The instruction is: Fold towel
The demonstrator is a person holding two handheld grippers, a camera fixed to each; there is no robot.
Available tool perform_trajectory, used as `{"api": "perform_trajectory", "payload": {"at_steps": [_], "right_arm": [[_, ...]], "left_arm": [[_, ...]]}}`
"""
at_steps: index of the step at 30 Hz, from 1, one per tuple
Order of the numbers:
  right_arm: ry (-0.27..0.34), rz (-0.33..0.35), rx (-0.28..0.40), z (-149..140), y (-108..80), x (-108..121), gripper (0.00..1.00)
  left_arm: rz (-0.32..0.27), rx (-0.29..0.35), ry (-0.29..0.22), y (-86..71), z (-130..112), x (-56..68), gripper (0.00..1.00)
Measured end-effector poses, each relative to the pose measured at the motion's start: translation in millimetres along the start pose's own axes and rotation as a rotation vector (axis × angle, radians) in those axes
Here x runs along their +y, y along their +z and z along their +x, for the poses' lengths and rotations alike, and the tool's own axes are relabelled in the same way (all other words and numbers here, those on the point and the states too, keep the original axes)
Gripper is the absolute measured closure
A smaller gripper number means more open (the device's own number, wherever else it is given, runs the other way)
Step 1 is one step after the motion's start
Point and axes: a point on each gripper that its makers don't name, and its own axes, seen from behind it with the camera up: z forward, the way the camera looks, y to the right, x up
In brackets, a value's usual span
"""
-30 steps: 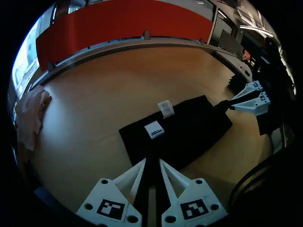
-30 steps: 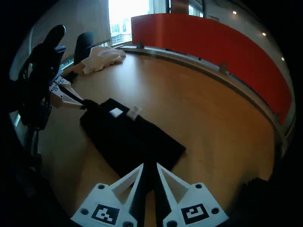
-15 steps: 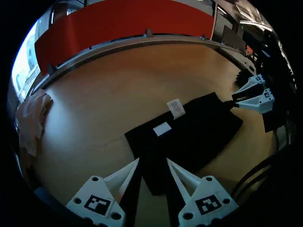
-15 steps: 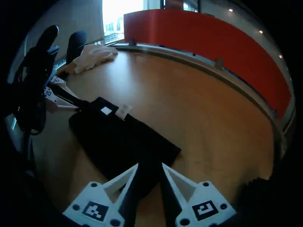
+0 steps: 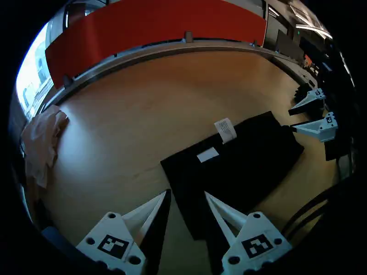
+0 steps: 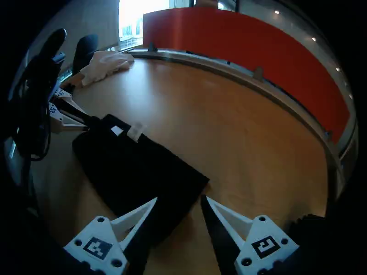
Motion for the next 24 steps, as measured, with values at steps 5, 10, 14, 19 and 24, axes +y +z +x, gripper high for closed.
{"api": "perform_trajectory", "payload": {"at_steps": [5, 10, 14, 19, 24], "right_arm": [[0.004, -0.001, 0.002, 2, -0.9, 0, 0.02], [0.013, 0.004, 0.009, 4, -1.8, -1, 0.00], [0.013, 0.003, 0.011, 4, -2.2, 0, 0.00], [0.012, 0.002, 0.011, 3, -3.5, 0, 0.00], [0.013, 0.002, 0.015, 4, -6.6, 0, 0.00]], "left_arm": [[0.011, -0.004, -0.004, 0.9, -1, -3.8, 0.22], [0.025, -0.010, -0.010, -0.5, -2, -9.3, 0.00], [0.027, -0.012, -0.020, -2.2, -5, -10.6, 0.00], [0.030, -0.014, -0.030, -5.0, -9, -11.4, 0.00], [0.034, -0.014, -0.041, -9.6, -13, -12.1, 0.00]]}}
